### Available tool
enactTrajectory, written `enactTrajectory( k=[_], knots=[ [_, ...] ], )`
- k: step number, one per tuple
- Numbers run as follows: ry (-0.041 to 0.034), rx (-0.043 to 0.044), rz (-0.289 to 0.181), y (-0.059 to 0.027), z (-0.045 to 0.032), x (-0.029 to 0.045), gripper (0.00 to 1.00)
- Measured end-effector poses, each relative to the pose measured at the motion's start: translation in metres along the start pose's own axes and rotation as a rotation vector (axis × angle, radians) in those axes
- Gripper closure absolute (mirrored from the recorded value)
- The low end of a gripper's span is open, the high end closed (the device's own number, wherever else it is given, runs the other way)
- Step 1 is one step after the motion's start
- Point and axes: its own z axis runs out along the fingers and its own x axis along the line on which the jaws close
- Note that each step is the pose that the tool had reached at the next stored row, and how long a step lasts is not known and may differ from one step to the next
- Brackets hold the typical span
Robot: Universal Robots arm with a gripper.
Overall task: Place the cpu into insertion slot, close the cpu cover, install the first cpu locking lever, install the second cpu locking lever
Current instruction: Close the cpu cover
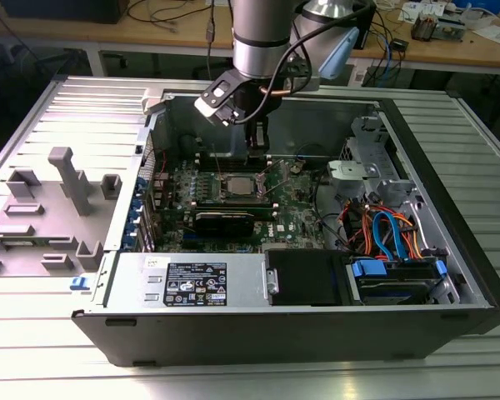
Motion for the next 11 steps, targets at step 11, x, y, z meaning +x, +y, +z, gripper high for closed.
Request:
enactTrajectory(
  k=[11],
  knots=[
    [0.0002, -0.0002, 0.000, 0.0027, -0.0034, -0.0002, 0.89]
  ],
)
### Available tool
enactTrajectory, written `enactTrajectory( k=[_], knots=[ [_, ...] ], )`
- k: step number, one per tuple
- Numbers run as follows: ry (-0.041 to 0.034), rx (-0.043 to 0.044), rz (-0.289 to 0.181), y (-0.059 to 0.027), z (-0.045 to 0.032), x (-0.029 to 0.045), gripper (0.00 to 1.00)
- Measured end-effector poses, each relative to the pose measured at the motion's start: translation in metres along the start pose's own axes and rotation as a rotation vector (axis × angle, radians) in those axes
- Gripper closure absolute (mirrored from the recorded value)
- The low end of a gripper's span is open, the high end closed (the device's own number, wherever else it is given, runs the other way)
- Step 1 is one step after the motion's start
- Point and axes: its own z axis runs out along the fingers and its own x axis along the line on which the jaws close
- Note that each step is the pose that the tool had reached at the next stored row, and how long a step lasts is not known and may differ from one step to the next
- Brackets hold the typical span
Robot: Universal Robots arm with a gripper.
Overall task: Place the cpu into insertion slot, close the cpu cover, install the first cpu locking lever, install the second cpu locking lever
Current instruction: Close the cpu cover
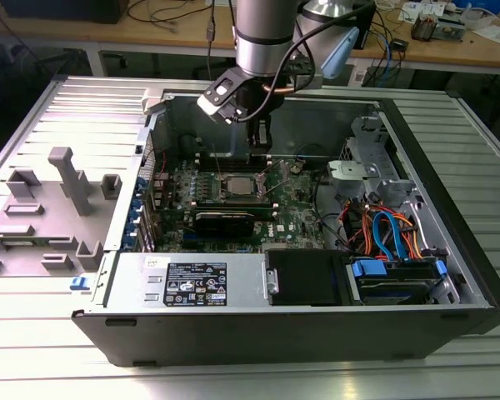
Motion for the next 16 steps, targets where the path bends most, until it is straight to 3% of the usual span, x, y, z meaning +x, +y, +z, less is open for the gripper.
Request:
enactTrajectory(
  k=[11, 16],
  knots=[
    [-0.0018, 0.0003, 0.000, 0.0006, -0.0001, -0.0001, 0.89],
    [-0.0017, 0.0003, 0.000, 0.0050, 0.0000, -0.0004, 0.89]
  ],
)
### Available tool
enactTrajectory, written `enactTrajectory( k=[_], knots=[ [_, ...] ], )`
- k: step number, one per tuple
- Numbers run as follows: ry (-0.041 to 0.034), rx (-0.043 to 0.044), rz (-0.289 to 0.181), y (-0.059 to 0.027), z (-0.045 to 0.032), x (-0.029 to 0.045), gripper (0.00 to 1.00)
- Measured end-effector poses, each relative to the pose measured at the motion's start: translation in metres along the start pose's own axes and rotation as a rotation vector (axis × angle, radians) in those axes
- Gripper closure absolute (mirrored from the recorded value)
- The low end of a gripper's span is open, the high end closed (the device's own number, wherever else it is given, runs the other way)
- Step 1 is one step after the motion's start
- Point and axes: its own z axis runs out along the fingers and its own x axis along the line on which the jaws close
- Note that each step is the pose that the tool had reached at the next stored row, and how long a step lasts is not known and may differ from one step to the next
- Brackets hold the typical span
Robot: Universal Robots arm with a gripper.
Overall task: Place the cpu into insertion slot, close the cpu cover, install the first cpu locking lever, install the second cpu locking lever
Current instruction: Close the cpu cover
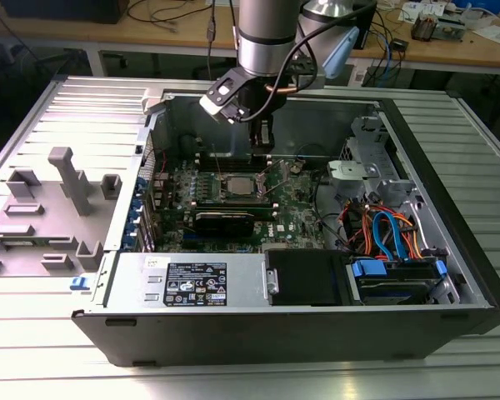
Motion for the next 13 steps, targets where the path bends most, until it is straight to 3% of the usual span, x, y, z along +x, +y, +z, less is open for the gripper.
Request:
enactTrajectory(
  k=[13],
  knots=[
    [-0.0003, 0.0001, 0.000, 0.0026, -0.0006, -0.0002, 0.89]
  ],
)
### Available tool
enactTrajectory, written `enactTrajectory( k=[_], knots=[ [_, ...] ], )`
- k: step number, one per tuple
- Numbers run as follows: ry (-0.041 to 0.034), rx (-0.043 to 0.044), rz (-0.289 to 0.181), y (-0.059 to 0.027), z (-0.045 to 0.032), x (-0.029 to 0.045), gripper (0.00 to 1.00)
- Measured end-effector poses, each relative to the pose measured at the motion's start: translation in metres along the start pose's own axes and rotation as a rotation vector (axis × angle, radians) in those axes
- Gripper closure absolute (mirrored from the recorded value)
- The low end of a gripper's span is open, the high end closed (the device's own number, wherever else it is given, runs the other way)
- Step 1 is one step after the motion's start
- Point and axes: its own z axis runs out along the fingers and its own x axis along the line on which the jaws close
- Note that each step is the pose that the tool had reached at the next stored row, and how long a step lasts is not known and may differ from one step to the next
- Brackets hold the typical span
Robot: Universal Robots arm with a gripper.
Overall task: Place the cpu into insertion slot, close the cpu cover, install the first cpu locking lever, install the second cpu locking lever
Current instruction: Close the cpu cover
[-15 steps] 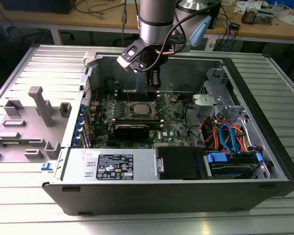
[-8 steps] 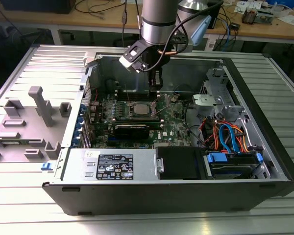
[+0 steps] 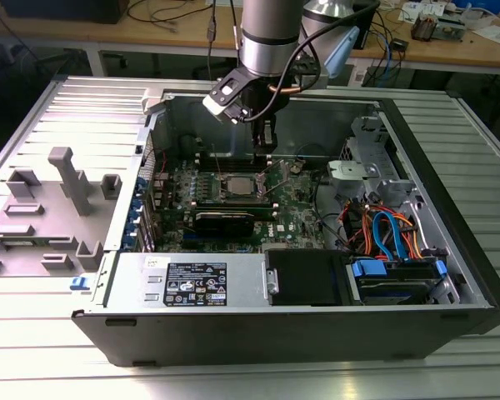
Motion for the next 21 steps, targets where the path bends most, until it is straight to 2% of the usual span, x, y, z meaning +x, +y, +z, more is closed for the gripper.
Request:
enactTrajectory(
  k=[21],
  knots=[
    [-0.0019, 0.0001, 0.000, 0.0000, -0.0016, 0.0000, 0.89]
  ],
)
